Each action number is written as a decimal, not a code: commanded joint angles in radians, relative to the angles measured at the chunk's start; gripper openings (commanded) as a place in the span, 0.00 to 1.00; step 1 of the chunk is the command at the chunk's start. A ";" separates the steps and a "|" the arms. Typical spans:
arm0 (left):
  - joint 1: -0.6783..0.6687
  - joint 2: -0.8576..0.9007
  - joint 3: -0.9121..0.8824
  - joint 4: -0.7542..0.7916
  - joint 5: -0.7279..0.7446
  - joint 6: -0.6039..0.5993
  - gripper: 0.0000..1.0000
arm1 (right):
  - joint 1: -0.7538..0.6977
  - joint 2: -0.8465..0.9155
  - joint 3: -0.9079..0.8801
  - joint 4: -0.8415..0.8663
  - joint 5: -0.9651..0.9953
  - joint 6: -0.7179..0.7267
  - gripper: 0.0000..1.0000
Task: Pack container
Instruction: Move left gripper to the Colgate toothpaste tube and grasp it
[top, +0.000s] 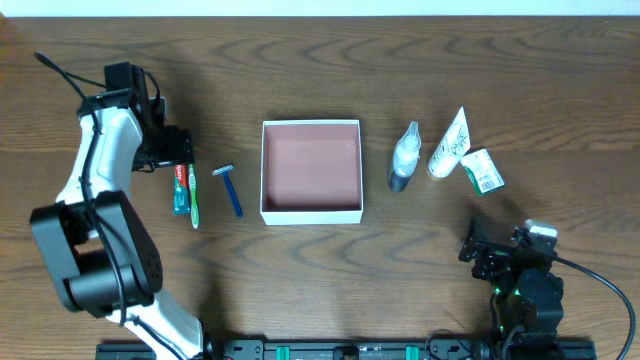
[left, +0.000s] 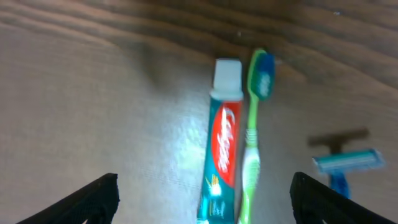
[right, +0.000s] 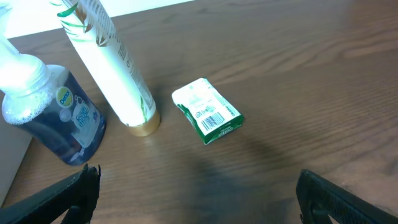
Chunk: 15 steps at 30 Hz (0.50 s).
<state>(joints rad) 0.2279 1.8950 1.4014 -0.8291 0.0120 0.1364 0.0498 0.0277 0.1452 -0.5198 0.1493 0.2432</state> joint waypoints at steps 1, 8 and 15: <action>0.025 0.032 0.009 0.028 -0.001 0.055 0.83 | -0.008 -0.007 -0.002 0.000 0.000 -0.013 0.99; 0.035 0.072 0.009 0.068 0.000 0.133 0.83 | -0.008 -0.007 -0.002 0.000 0.000 -0.013 0.99; 0.035 0.094 0.009 0.074 0.023 0.145 0.83 | -0.008 -0.007 -0.002 0.000 0.000 -0.013 0.99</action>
<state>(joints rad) 0.2592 1.9717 1.4014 -0.7570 0.0231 0.2527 0.0498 0.0277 0.1452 -0.5198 0.1493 0.2432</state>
